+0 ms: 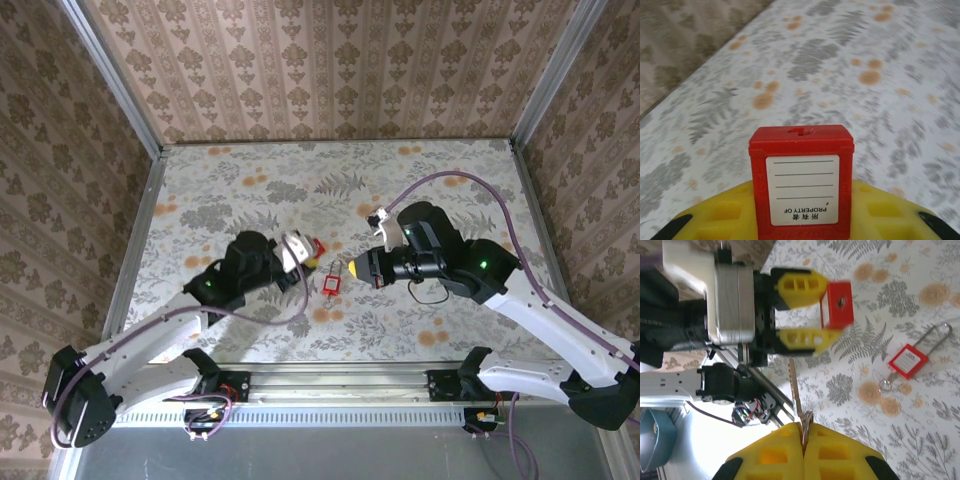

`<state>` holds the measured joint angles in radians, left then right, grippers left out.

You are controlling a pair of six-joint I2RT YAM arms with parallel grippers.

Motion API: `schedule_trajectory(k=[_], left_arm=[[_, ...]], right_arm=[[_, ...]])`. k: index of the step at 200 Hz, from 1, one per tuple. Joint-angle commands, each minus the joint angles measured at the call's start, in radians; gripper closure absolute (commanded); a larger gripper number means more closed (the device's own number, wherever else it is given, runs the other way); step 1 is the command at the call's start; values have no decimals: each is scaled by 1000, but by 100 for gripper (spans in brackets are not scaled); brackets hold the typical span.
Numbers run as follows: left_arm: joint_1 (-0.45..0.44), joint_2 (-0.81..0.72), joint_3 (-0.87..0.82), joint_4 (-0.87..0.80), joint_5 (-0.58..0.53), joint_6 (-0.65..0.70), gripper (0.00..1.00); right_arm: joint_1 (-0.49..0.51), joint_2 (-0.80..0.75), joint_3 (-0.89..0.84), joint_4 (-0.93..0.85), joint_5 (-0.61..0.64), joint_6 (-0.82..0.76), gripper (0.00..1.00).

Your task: Unlock with the key

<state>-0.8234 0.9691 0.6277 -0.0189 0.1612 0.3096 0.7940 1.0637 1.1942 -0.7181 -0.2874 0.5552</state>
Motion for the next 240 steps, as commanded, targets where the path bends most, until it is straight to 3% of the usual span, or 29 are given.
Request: schedule_trajectory(k=[1, 39, 71, 119, 137, 240], left_arm=[[-43, -60, -26, 95, -13, 136, 90], [-147, -44, -3, 59, -10, 333, 98], [-211, 26, 110, -127, -22, 443, 100], [-220, -2, 199, -332, -29, 560, 100], [-226, 5, 246, -421, -39, 584, 100], [-261, -7, 246, -495, -98, 620, 100]], right_arm=[[18, -27, -16, -78, 47, -30, 100], [21, -42, -74, -72, 19, -64, 100], [16, -60, -147, -46, 41, -95, 100], [11, -134, -303, 82, -19, -71, 100], [11, -148, -333, 103, -43, -73, 100], [11, -126, -480, 434, -240, -11, 100]])
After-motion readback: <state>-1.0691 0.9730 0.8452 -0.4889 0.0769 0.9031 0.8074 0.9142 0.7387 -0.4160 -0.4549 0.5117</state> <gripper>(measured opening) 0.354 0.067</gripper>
